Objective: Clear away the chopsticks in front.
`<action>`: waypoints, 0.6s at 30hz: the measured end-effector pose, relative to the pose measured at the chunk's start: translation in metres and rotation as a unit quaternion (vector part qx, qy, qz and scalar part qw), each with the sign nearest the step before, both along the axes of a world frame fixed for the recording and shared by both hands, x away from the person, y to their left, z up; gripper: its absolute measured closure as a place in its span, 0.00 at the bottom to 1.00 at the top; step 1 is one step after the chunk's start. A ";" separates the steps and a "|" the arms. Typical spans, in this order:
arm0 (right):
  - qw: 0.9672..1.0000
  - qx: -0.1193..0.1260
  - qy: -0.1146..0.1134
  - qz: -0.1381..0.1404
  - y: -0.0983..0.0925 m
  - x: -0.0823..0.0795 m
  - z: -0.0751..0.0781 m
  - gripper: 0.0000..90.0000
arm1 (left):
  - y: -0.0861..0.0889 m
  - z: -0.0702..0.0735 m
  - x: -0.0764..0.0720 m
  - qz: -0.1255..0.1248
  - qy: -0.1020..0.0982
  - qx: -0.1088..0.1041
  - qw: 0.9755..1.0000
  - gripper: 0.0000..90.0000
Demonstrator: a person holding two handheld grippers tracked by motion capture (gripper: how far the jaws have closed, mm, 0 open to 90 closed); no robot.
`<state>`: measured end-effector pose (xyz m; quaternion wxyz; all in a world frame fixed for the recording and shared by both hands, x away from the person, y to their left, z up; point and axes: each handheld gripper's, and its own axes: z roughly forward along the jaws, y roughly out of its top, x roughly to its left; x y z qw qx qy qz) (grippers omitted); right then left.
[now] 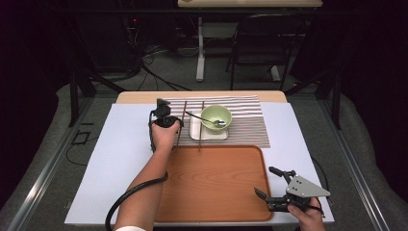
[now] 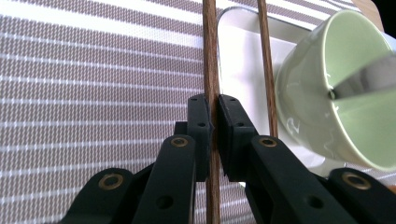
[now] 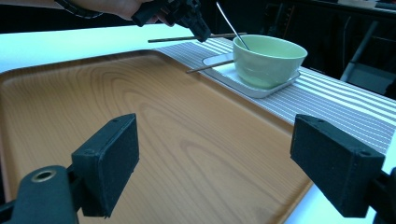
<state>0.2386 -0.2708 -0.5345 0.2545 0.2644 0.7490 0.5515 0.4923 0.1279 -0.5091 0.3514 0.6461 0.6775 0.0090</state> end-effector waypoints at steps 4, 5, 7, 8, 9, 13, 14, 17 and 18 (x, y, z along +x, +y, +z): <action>1.000 0.007 0.002 0.005 0.000 -0.002 0.001 0.17 | 0.003 0.002 -0.011 -0.001 -0.008 0.012 1.000 0.93; 1.000 0.009 0.001 0.006 0.000 -0.002 0.001 0.17 | 0.003 0.003 -0.013 -0.001 -0.009 0.012 1.000 0.93; 1.000 0.012 0.002 0.008 0.000 -0.002 0.001 0.17 | 0.006 0.004 -0.019 0.001 -0.011 0.009 1.000 0.93; 1.000 0.012 0.002 0.009 0.000 -0.002 0.001 0.17 | 0.007 0.005 -0.022 0.001 -0.012 0.008 1.000 0.93; 1.000 0.013 0.002 0.010 0.000 -0.002 0.001 0.17 | 0.008 0.006 -0.025 0.003 -0.013 0.008 1.000 0.93; 1.000 0.013 0.003 0.011 0.000 -0.002 0.001 0.16 | 0.013 0.011 -0.035 0.008 -0.019 0.015 1.000 0.93; 1.000 0.012 0.003 0.010 0.000 -0.002 0.001 0.17 | 0.015 0.012 -0.038 0.010 -0.021 0.012 1.000 0.93; 1.000 0.011 0.003 0.010 0.001 -0.002 0.001 0.17 | 0.024 0.015 -0.046 0.016 -0.023 0.006 1.000 0.93; 1.000 0.009 0.002 0.010 0.000 -0.002 0.001 0.16 | 0.027 0.015 -0.048 0.020 -0.024 0.003 1.000 0.93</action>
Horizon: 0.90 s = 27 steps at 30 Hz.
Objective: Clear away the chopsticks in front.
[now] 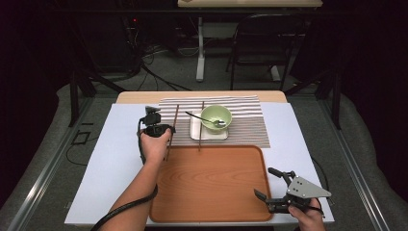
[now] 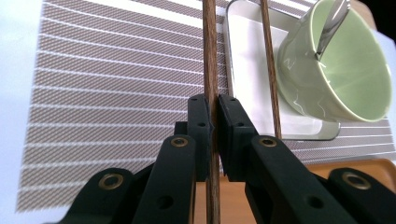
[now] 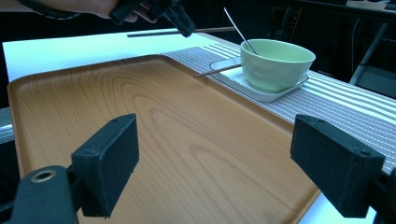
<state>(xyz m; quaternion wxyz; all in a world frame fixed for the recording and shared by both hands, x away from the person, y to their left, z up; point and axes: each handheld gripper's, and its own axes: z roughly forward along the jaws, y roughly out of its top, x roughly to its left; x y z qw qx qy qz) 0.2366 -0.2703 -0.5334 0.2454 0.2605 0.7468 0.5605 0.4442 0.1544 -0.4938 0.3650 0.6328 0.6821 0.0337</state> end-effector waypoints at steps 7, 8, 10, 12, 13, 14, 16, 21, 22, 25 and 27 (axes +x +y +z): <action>1.000 -0.002 0.001 0.000 0.001 0.000 0.000 0.17 | 0.020 0.005 -0.020 0.011 -0.006 -0.007 1.000 0.93; 1.000 -0.002 0.001 0.000 0.001 0.000 0.000 0.17 | 0.022 0.006 -0.023 0.013 -0.009 -0.008 1.000 0.93; 1.000 -0.002 0.001 -0.001 0.001 0.000 0.000 0.17 | 0.026 0.007 -0.030 0.014 -0.011 -0.012 1.000 0.93; 1.000 -0.003 0.001 -0.001 0.001 0.001 0.000 0.17 | 0.031 0.009 -0.038 0.015 -0.013 -0.014 1.000 0.93; 1.000 -0.003 0.001 -0.001 0.001 0.001 0.000 0.17 | 0.032 0.009 -0.043 0.017 -0.016 -0.015 1.000 0.93; 1.000 -0.004 0.001 -0.001 0.001 0.000 -0.001 0.17 | 0.033 0.010 -0.047 0.020 -0.017 -0.015 1.000 0.93; 1.000 -0.005 0.000 -0.001 0.001 0.000 0.000 0.17 | 0.034 0.010 -0.055 0.021 -0.020 -0.016 0.999 0.93; 1.000 -0.004 -0.001 0.000 0.001 0.000 0.000 0.17 | 0.032 0.004 -0.077 0.016 -0.024 -0.020 0.999 0.93; 1.000 -0.004 -0.001 0.000 0.001 0.000 0.000 0.16 | 0.032 0.003 -0.079 0.013 -0.023 -0.017 1.000 0.93; 1.000 -0.005 -0.001 0.000 0.001 0.000 0.000 0.17 | 0.028 -0.002 -0.092 0.010 -0.027 -0.005 1.000 0.93; 1.000 -0.004 -0.001 0.000 0.001 0.000 0.000 0.17 | 0.026 -0.007 -0.099 0.009 -0.028 0.000 1.000 0.93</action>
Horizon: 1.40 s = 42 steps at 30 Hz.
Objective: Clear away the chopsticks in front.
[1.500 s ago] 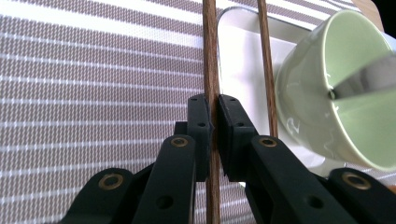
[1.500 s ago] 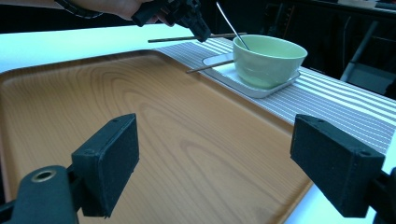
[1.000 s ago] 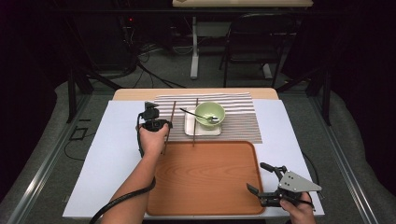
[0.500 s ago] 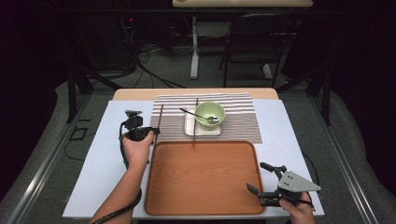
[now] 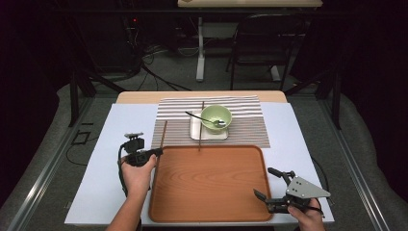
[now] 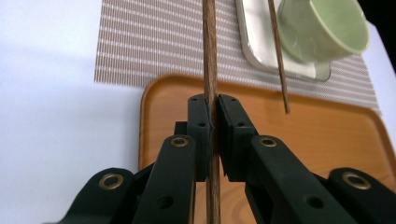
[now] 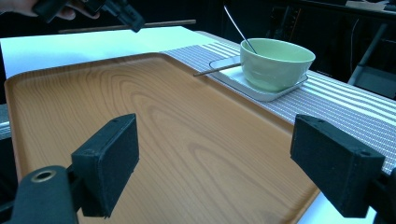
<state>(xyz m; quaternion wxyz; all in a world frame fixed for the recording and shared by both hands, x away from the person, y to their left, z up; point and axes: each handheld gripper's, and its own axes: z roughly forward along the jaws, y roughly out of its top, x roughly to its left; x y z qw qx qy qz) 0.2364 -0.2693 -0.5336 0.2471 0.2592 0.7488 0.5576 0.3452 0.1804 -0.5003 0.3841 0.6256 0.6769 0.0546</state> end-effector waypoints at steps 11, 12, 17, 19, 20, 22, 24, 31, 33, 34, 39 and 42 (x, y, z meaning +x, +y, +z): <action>1.000 -0.001 -0.003 0.000 0.000 0.000 0.000 0.17 | -0.014 -0.025 -0.035 -0.001 0.008 0.019 1.000 0.93; 1.000 -0.002 -0.003 0.000 0.000 0.000 0.000 0.17 | -0.016 -0.026 -0.037 -0.001 0.007 0.023 1.000 0.93; 1.000 -0.003 -0.002 -0.001 0.000 0.000 0.000 0.17 | -0.022 -0.030 -0.045 -0.002 0.001 0.034 0.999 0.93; 1.000 -0.003 -0.002 -0.001 0.000 0.000 0.000 0.17 | -0.023 -0.032 -0.047 -0.001 0.001 0.038 0.999 0.93; 1.000 -0.003 -0.001 -0.001 0.000 0.000 0.000 0.17 | -0.023 -0.033 -0.049 -0.002 0.003 0.036 0.999 0.93; 1.000 -0.003 -0.002 0.000 0.000 0.000 0.000 0.17 | -0.023 -0.035 -0.052 -0.003 0.005 0.030 1.000 0.93; 1.000 -0.003 -0.002 0.000 0.000 0.000 0.000 0.17 | -0.022 -0.035 -0.054 -0.004 0.006 0.031 0.999 0.93; 1.000 -0.003 -0.002 0.001 0.000 0.000 0.000 0.17 | -0.022 -0.037 -0.061 0.000 0.011 0.032 0.999 0.93; 1.000 -0.003 -0.002 0.001 0.000 0.000 0.000 0.17 | -0.022 -0.038 -0.062 0.006 0.008 0.034 0.999 0.93; 1.000 -0.003 -0.002 0.001 0.000 0.000 0.000 0.17 | -0.021 -0.038 -0.063 0.006 0.010 0.033 0.999 0.93; 1.000 -0.003 -0.002 0.001 0.001 0.000 0.000 0.17 | -0.019 -0.040 -0.066 0.011 0.013 0.037 0.999 0.93; 1.000 -0.003 -0.002 0.001 0.001 0.000 0.000 0.17 | -0.018 -0.042 -0.066 0.015 0.015 0.040 0.999 0.93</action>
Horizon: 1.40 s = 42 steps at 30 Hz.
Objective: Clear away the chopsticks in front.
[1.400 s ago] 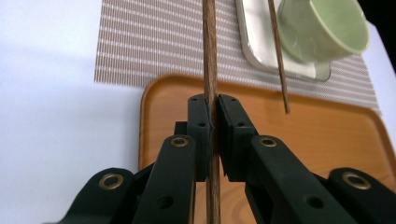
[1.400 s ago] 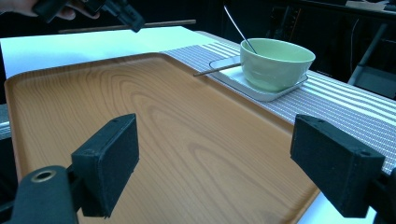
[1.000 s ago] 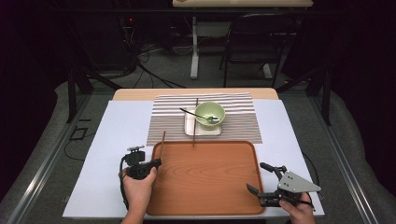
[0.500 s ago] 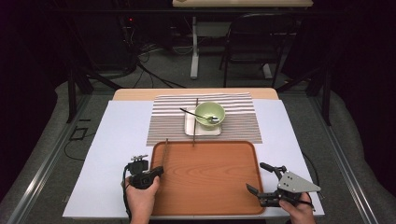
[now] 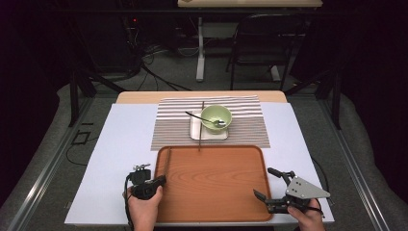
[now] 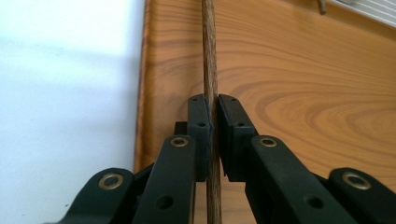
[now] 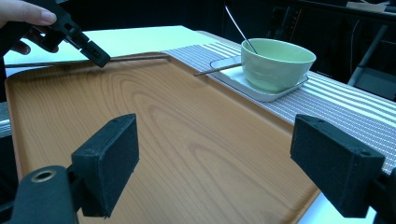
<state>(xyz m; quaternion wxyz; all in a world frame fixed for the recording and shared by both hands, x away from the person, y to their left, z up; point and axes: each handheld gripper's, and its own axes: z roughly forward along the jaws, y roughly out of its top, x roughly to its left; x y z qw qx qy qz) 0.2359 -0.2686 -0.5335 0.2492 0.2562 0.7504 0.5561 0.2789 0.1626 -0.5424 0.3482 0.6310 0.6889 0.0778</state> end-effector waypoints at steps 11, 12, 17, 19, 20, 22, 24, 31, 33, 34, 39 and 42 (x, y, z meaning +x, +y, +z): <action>1.000 0.000 0.001 0.000 0.000 0.000 0.000 0.17 | -0.002 -0.006 0.003 0.007 0.007 -0.008 1.000 0.93; 1.000 0.000 0.001 0.001 0.000 0.000 0.000 0.17 | -0.002 -0.006 0.003 0.007 0.007 -0.009 1.000 0.93; 1.000 0.000 0.000 0.001 0.000 0.000 0.000 0.17 | -0.002 -0.006 0.002 0.006 0.006 -0.007 1.000 0.91; 1.000 0.000 0.000 0.001 0.000 0.000 0.000 0.17 | -0.002 -0.006 0.002 0.007 0.005 -0.007 1.000 0.90; 1.000 0.000 0.001 0.001 0.000 0.000 0.000 0.17 | -0.002 -0.006 0.002 0.007 0.004 -0.008 1.000 0.90; 1.000 0.000 0.001 0.001 0.000 0.000 0.000 0.17 | -0.001 -0.006 0.002 0.006 0.006 -0.012 1.000 0.90; 1.000 -0.001 0.001 0.001 0.000 0.000 0.000 0.17 | -0.001 -0.006 0.002 0.006 0.005 -0.014 1.000 0.89; 1.000 -0.002 0.001 0.001 0.000 0.000 0.000 0.17 | 0.000 -0.004 0.001 0.004 -0.001 -0.014 1.000 0.84; 1.000 -0.001 0.001 0.001 0.000 0.000 0.000 0.17 | 0.000 -0.002 0.001 0.002 -0.004 -0.015 1.000 0.82; 1.000 -0.001 0.001 0.001 0.000 0.000 0.000 0.17 | 0.000 -0.001 0.001 -0.001 -0.007 -0.015 1.000 0.81; 1.000 -0.002 -0.001 0.002 0.000 0.000 0.000 0.17 | 0.000 0.005 0.003 -0.002 -0.029 -0.011 1.000 0.66; 1.000 -0.003 -0.001 0.002 0.000 0.000 0.000 0.17 | 0.000 0.008 0.006 -0.007 -0.039 -0.011 0.999 0.62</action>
